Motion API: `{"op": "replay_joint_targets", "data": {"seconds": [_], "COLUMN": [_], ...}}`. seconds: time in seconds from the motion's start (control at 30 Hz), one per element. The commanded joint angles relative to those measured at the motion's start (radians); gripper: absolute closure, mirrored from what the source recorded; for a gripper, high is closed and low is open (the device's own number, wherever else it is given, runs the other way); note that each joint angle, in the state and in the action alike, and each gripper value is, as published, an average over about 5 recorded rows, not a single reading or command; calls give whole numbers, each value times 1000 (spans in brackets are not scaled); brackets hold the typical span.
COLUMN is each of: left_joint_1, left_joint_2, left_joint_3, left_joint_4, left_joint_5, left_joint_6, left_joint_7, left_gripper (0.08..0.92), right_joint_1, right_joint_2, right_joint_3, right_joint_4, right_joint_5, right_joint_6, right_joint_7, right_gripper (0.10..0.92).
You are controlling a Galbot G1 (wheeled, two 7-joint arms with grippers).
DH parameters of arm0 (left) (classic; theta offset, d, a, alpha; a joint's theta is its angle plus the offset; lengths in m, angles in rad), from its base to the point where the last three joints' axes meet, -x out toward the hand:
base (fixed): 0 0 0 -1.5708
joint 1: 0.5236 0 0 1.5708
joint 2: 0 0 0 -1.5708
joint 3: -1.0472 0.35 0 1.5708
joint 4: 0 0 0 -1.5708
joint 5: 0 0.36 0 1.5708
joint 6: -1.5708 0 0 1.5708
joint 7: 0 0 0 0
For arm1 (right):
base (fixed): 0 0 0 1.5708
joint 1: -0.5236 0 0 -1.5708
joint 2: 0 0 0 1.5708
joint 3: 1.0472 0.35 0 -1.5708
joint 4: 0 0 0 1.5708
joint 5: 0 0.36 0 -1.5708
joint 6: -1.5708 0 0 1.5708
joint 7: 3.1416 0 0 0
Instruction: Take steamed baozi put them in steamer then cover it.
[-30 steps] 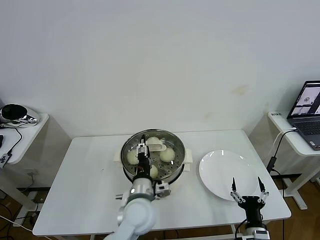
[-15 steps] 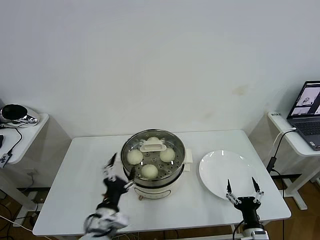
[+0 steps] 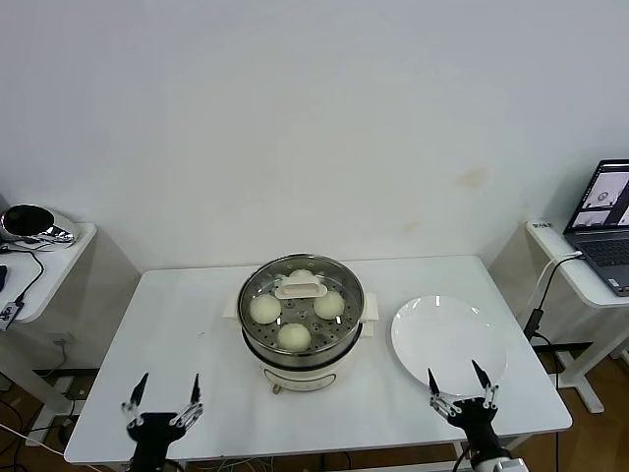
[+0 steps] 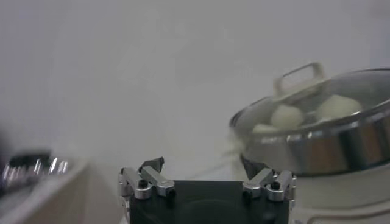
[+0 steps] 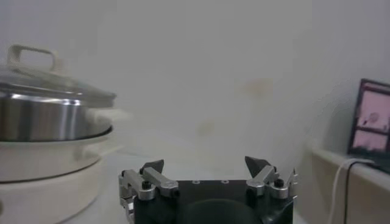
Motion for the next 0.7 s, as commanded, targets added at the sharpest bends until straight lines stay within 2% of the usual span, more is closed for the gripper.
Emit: {"op": "replay_joint_targets", "data": {"seconds": [0.03,0.33,0.7], "left_joint_1": [98,102,106], "left_joint_2": [-25,-23,-16], "left_joint_3": [-92,-26,-21], "left_joint_4": [99,94,92], "left_joint_5": [-210,-236,-213], "left_joint_6": [-125,-100,-74], "left_joint_7": [-22,41,61], "left_gripper": [177,177,177], "right_joint_1": [-34,-76,-86], "right_joint_2": [-54,-50,-43], "right_joint_3": [-26,-36,-48], "right_joint_4": [16,54,72], "right_joint_5": [112,109,103], "right_joint_6": [-48,-83,-110], "right_joint_7": [-53,-30,-9], "right_gripper": [203,203,203]}}
